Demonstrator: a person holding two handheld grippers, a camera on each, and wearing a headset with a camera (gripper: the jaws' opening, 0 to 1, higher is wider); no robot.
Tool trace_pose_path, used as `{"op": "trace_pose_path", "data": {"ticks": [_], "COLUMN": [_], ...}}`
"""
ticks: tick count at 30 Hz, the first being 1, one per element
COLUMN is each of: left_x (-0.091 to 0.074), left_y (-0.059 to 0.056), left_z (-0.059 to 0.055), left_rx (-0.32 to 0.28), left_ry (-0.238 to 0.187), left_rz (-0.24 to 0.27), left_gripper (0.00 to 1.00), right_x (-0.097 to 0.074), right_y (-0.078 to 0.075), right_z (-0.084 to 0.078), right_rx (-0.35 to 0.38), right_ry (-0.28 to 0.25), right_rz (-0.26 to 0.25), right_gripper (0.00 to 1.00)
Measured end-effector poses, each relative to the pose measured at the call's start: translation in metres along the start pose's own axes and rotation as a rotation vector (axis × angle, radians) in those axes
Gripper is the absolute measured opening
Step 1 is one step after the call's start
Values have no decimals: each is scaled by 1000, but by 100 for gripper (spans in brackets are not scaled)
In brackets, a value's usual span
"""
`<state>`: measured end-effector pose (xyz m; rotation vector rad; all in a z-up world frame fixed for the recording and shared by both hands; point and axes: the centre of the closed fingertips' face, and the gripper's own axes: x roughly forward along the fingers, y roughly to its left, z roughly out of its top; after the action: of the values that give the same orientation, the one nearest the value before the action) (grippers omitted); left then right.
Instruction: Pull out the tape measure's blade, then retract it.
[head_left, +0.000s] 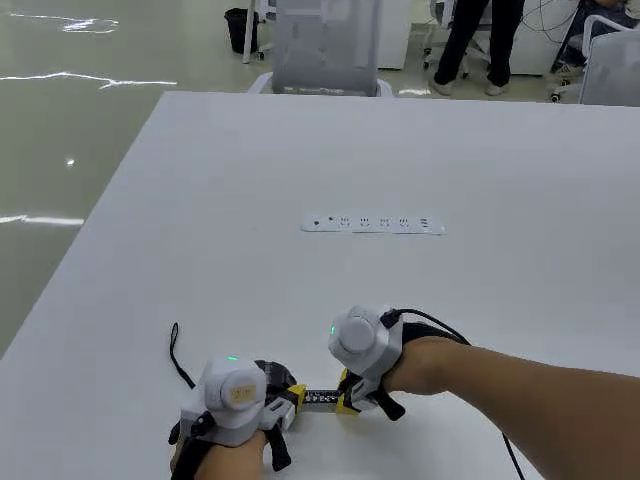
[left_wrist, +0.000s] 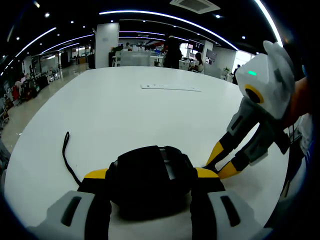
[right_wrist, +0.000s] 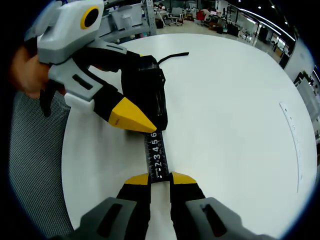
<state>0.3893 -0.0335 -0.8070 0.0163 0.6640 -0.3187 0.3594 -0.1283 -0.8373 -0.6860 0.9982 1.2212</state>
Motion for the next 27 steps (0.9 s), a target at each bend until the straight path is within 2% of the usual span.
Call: {"op": "trace_pose_path", "data": {"ticks": [27], "left_x": [-1], "left_y": [1], "left_z": [0], "left_rx": [-1], "left_ry": [-5], "left_rz": [-4], "left_gripper": [60], "right_x": [4], "right_y": [0], "right_z": [8], "right_rx": [-7], "right_ry": [-19], "right_rz": [-3], "right_gripper": [14]}}
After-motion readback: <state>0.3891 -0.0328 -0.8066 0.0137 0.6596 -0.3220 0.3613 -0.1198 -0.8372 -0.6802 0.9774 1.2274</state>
